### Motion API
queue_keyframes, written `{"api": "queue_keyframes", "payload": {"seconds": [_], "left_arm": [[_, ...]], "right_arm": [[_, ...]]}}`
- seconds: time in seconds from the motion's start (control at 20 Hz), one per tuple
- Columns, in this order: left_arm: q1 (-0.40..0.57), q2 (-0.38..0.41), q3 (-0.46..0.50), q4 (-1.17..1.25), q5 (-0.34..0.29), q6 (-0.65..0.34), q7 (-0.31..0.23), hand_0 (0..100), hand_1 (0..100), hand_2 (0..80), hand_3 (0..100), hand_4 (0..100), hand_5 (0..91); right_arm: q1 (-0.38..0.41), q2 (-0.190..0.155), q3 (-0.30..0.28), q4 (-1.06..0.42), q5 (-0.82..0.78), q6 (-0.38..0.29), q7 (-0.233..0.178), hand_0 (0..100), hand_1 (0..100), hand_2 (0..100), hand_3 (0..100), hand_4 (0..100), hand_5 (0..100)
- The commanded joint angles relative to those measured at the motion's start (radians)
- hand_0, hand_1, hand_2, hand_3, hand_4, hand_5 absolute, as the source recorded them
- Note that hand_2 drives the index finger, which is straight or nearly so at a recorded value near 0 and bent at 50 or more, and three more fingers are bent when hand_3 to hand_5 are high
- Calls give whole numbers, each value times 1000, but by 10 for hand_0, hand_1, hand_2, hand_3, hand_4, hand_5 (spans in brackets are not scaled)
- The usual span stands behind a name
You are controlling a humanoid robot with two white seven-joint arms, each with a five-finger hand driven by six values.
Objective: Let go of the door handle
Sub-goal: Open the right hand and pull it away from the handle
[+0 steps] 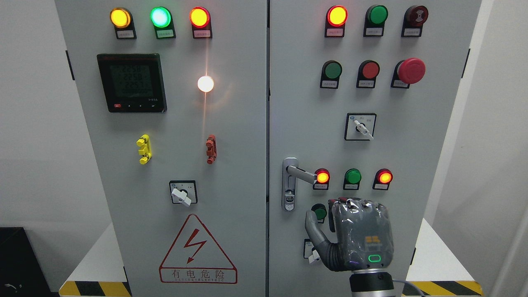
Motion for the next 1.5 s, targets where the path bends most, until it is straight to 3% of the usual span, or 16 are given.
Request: {"api": "queue_keyframes", "payload": {"seconds": [0.0,0.15,0.25,0.4,0.55,0.9,1.0,1.25,1.45], "left_arm": [[17,0,0,0,0,-1,0,120,556,0,0,0,0],[17,0,0,0,0,-1,0,120,556,0,0,0,0],[17,0,0,1,0,-1,0,120,556,0,0,0,0],[17,0,0,0,0,-1,0,120,556,0,0,0,0],[17,0,0,0,0,-1,0,120,556,0,0,0,0],[17,0,0,0,0,-1,0,120,556,0,0,0,0],[17,0,0,1,0,-1,0,120,556,0,0,0,0],[17,0,0,0,0,-1,0,120,556,0,0,0,0],[17,0,0,0,0,-1,0,120,556,0,0,0,0]], "right_arm": [[51,5,-152,-100,-10,-105,-22,543,275,759,1000,943,934],[58,2,-204,-108,-61,-165,-35,539,275,662,962,890,852],[57,1,-238,-122,-87,-208,-32,534,277,547,843,774,721],[59,7,-298,-148,-98,-262,-33,529,279,434,683,644,598],[57,4,-331,-151,-109,-270,-38,526,281,329,536,528,520],[55,8,-322,-151,-216,-268,-39,524,247,124,234,266,305],[55,8,-316,-149,-216,-268,-59,527,243,86,170,200,224],[68,12,-278,-149,-217,-270,-64,537,239,39,112,126,89],[71,13,-255,-149,-221,-270,-64,545,235,58,82,99,32]]}}
